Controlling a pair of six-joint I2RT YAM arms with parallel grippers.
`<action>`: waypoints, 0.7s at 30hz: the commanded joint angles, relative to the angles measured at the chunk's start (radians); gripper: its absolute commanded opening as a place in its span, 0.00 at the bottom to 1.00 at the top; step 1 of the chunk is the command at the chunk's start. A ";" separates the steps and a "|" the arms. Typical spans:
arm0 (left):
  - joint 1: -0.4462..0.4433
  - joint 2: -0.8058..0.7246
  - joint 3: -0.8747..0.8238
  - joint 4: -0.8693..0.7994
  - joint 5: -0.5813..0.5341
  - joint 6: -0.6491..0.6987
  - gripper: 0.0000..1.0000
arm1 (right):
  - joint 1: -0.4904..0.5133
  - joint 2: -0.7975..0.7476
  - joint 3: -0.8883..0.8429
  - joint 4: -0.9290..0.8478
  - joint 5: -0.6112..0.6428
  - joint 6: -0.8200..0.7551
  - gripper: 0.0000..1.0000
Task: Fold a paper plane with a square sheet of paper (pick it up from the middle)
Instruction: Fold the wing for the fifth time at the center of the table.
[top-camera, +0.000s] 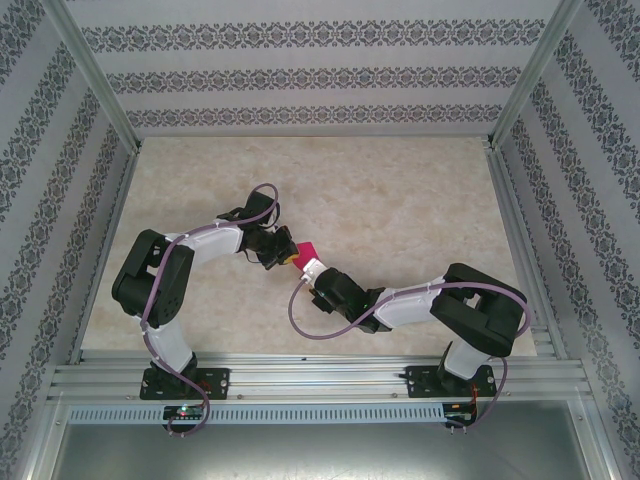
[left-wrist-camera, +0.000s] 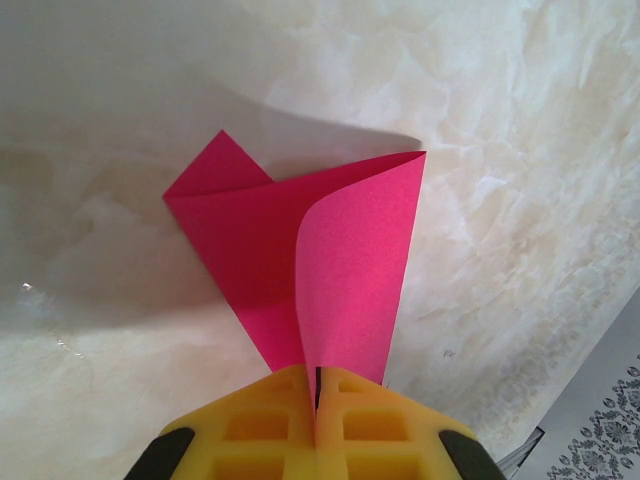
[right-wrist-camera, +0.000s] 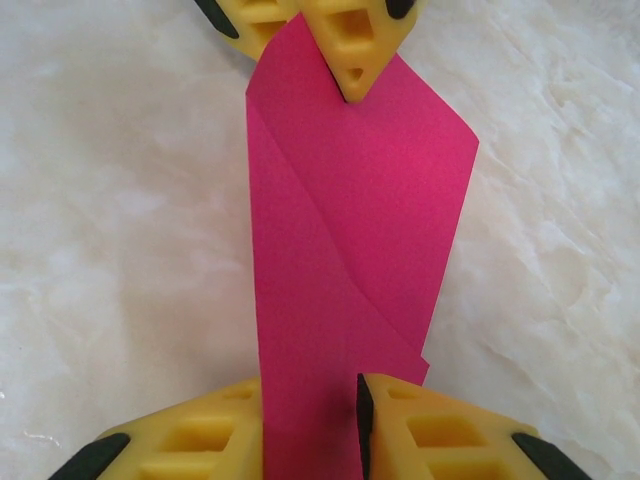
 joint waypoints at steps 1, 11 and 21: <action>0.001 0.008 0.028 -0.038 0.014 0.026 0.00 | 0.014 -0.001 0.010 0.017 0.001 0.015 0.25; 0.001 0.010 0.034 -0.045 0.010 0.031 0.00 | 0.014 0.003 0.006 0.003 -0.014 0.038 0.11; 0.000 -0.002 0.028 -0.058 -0.002 0.037 0.09 | -0.009 0.020 0.025 -0.029 -0.084 0.124 0.00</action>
